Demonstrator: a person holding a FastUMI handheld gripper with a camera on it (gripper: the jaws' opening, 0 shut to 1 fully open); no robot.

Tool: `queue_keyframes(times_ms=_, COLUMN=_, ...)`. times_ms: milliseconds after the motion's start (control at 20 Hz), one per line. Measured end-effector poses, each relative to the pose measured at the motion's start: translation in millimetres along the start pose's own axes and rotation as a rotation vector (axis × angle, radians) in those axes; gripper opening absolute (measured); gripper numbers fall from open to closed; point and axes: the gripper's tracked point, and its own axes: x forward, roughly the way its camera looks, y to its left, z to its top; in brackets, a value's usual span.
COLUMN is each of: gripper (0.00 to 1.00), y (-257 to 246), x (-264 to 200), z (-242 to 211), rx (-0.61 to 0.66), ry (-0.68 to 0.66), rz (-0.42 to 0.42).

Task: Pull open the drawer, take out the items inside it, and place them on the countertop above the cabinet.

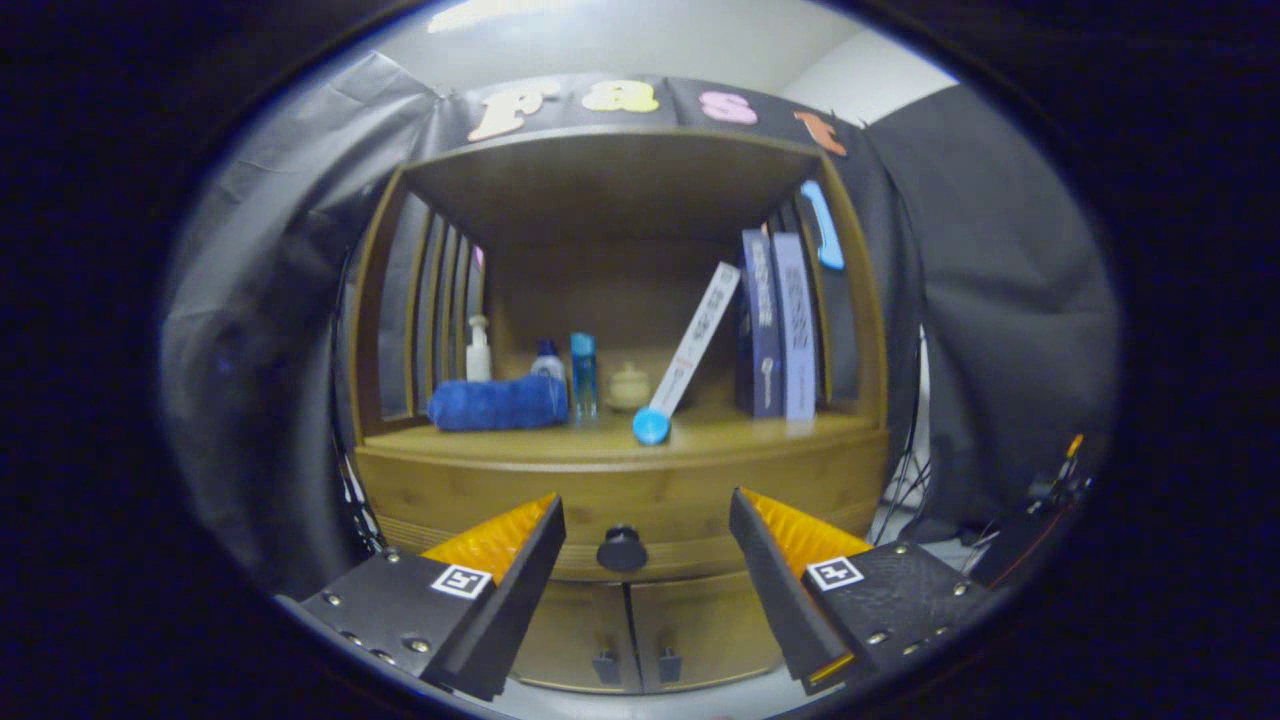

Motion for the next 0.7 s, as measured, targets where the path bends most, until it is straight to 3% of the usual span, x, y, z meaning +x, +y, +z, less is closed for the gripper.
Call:
queue_keyframes(times_ms=250, gripper=0.98, y=4.5, x=-74.6, z=107.6, rx=-0.093, ry=-0.125, rz=0.025)
queue_keyframes(times_ms=450, gripper=0.97, y=5.2, x=-130.5, z=150.7, rx=-0.169, ry=-0.093, rz=0.008)
queue_keyframes(times_ms=700, gripper=0.96, y=22.0, x=-186.8, z=204.3, rx=-0.153, ry=-0.094, rz=0.064)
